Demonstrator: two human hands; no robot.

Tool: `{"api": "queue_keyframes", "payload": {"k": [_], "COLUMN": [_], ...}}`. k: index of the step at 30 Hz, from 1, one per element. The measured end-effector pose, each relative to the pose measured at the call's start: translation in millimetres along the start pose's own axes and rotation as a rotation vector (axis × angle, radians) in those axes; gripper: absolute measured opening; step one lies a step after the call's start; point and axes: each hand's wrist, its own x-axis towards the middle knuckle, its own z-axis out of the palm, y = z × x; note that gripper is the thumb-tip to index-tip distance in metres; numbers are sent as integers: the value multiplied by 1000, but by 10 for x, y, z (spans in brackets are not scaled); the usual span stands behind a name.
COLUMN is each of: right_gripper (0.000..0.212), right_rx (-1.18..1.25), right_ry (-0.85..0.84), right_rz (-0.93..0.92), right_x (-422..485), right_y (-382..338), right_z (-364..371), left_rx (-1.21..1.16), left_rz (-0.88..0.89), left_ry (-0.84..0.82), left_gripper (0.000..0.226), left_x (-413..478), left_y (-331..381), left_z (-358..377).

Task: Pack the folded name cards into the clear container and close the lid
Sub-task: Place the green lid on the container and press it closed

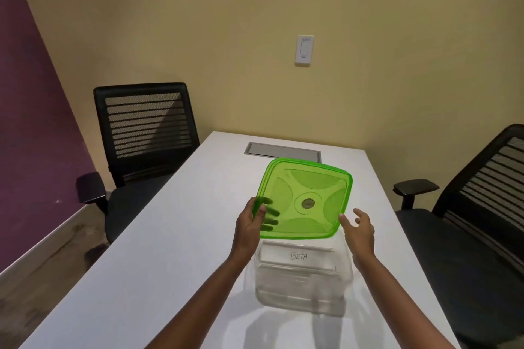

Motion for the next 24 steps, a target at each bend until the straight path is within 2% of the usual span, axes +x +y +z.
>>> {"api": "queue_keyframes", "payload": {"k": [2,5,9,12,18,24], "right_gripper": [50,41,27,19,8,12], "right_rx": [68,188,228,251,226,79], "right_ry": [-37,-163,-234,-225,-199,-153], "right_rz": [116,246,255,256,309,311], "right_x": [72,106,145,183,210,282], "right_y": [78,152,248,328,583,924], "right_z": [-117,-261,-340,-332,-272,-247], "left_rx": [-83,-176,-249,-238,7,198], "left_rz": [-69,-154,-264,-386,-559,-580], "left_ry": [7,61,192,257,244,210], "left_gripper": [21,20,15,29,37,31], "left_x": [0,3,56,125,233,228], "left_y": [8,-37,-138,-261,-663,-984], "left_z": [30,52,46,32,-29,-38]}}
